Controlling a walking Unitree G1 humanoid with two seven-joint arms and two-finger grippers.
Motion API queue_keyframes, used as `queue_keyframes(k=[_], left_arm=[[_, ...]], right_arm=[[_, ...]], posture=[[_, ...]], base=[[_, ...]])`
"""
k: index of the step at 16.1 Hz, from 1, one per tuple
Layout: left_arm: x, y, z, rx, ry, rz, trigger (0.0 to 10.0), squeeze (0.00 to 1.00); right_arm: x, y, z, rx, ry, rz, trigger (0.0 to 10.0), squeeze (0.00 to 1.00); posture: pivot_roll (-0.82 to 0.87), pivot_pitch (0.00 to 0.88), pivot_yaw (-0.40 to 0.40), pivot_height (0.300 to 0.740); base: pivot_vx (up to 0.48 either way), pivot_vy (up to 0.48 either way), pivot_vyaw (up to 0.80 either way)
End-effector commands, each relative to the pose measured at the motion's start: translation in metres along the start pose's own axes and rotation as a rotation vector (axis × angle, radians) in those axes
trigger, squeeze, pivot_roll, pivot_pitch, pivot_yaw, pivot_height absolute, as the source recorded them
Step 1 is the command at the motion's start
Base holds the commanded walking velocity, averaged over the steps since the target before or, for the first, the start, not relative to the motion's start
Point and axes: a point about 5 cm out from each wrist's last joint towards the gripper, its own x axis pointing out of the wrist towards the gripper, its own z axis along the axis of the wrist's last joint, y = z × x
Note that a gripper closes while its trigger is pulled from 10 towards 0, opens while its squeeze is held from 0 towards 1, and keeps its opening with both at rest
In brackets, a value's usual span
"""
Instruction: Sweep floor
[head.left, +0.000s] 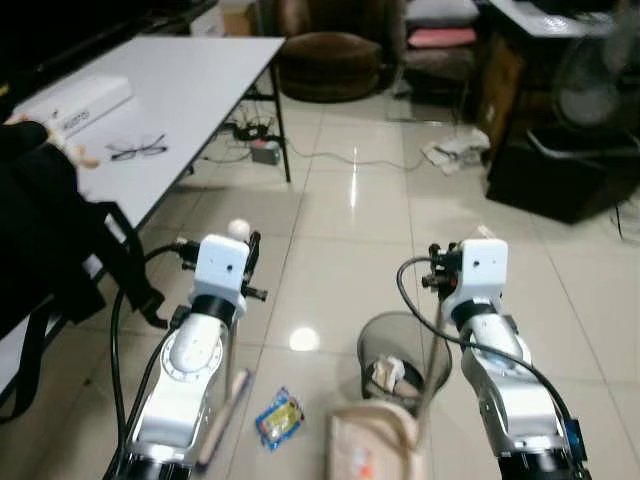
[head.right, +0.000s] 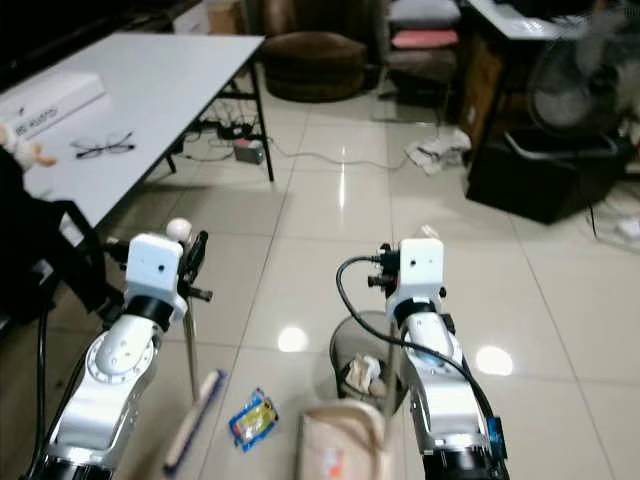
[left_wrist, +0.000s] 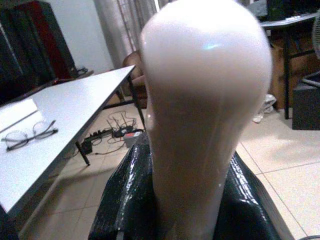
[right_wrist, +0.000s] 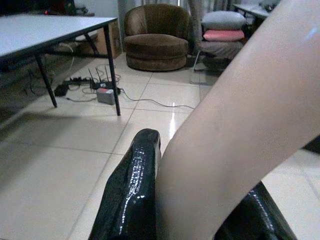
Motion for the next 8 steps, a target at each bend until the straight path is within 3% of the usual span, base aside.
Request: queue_keyframes(k=[1,2,8], left_arm=[[0.0012,0.0097,0.0051,0.038,-0.022,0.024,10.0,0.0],[0.0011,0.0095,0.0047,0.039,-0.021,0.022,10.0,0.0],[0.0012,0.0036,-0.0013,0.02,-0.018,0.016,10.0,0.0]], right_arm=[[0.0021,0.0084,0.0094,0.025,-0.055,0.029,10.0,0.0],[0.0022,0.0089,0.01,0.032,-0.069,0.033,10.0,0.0],[0.0086,0.0148,0.0091,0.033,-0.12,0.064,10.0,0.0]], posture=[[-0.05,0.0,0.059,0.74],[-0.05,0.0,0.06,0.74],[-0.04,0.03,0.057,0.74]], base=[[0.356,0.0,0.0],[0.334,0.0,0.0],[0.0,0.0,0.0]])
